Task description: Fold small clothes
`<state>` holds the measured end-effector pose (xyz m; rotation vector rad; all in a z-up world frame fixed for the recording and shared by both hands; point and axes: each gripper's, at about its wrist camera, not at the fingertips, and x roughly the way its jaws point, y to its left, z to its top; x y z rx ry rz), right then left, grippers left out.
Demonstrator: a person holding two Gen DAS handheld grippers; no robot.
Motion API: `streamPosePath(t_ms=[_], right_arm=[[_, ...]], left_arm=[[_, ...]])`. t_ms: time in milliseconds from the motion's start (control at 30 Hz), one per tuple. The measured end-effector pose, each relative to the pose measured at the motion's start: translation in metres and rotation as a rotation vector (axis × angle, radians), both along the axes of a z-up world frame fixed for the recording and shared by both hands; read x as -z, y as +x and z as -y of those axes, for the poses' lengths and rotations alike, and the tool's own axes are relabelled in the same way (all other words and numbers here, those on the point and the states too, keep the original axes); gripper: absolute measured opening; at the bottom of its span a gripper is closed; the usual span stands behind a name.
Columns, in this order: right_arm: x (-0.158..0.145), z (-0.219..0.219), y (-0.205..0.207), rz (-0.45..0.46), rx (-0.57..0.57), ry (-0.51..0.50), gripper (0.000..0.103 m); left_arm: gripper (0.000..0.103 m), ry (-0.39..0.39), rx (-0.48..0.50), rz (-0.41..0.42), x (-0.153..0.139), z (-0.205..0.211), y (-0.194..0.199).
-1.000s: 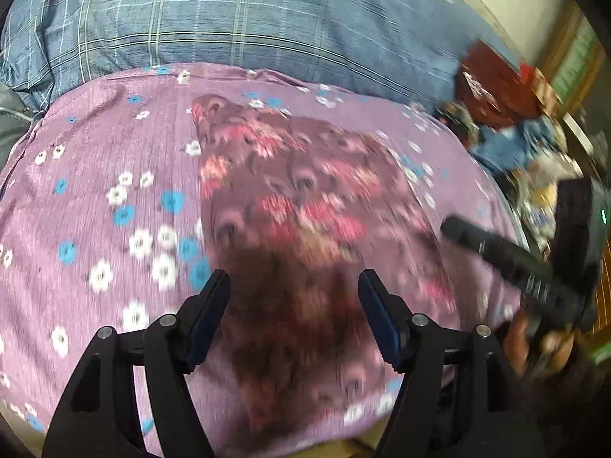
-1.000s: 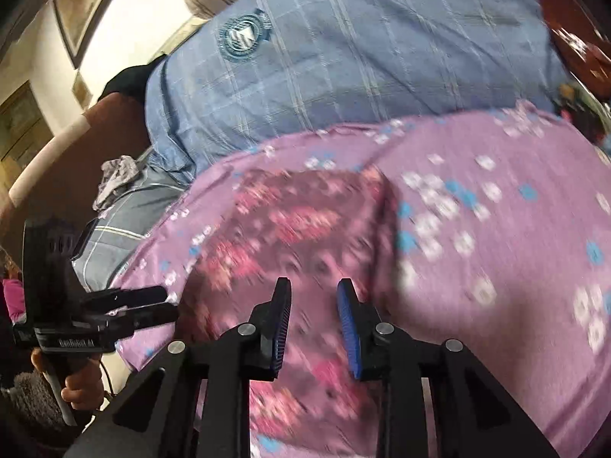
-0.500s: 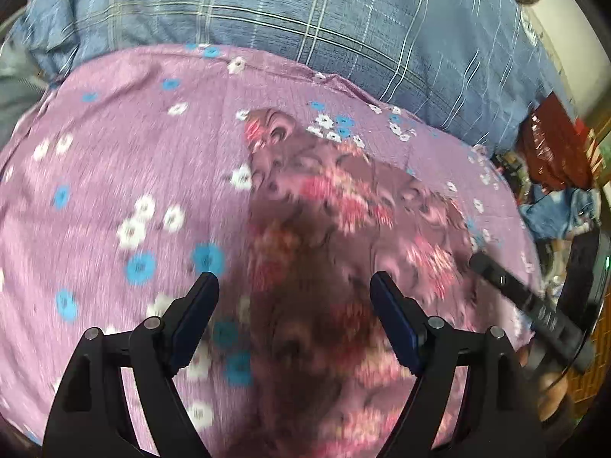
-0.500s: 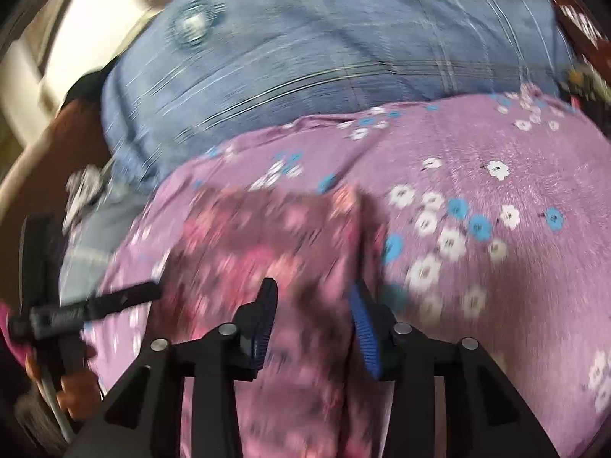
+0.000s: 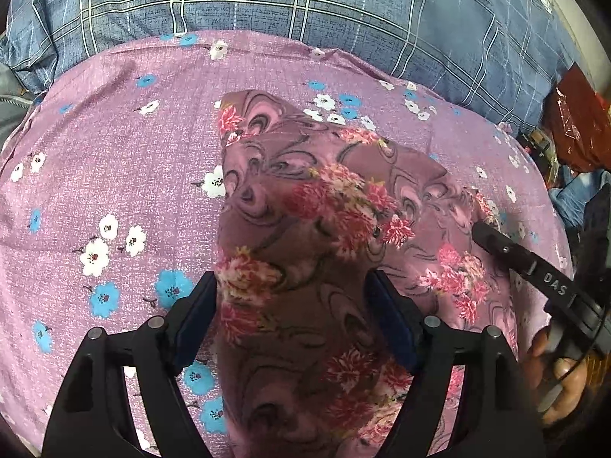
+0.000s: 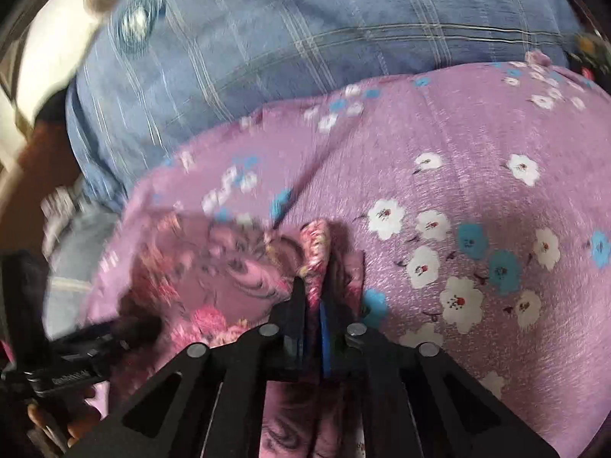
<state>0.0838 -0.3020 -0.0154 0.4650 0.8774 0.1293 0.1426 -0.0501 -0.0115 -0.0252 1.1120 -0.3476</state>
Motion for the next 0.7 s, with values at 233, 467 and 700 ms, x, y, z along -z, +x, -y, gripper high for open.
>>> streamPosePath(t_ms=[233, 467, 700], right_arm=[[-0.028, -0.009, -0.018, 0.052, 0.008, -0.013, 0.014], [-0.009, -0.017, -0.005, -0.036, -0.022, -0.124, 0.011], [-0.028, -0.005, -0.034, -0.005, -0.005, -0.043, 0.03]], left_arm=[[0.079, -0.002, -0.011, -0.01, -0.001, 0.0, 0.001], [0.079, 0.018, -0.014, -0.009, -0.001, 0.003, 0.001], [0.079, -0.038, 0.024, -0.015, -0.012, -0.024, -0.021]])
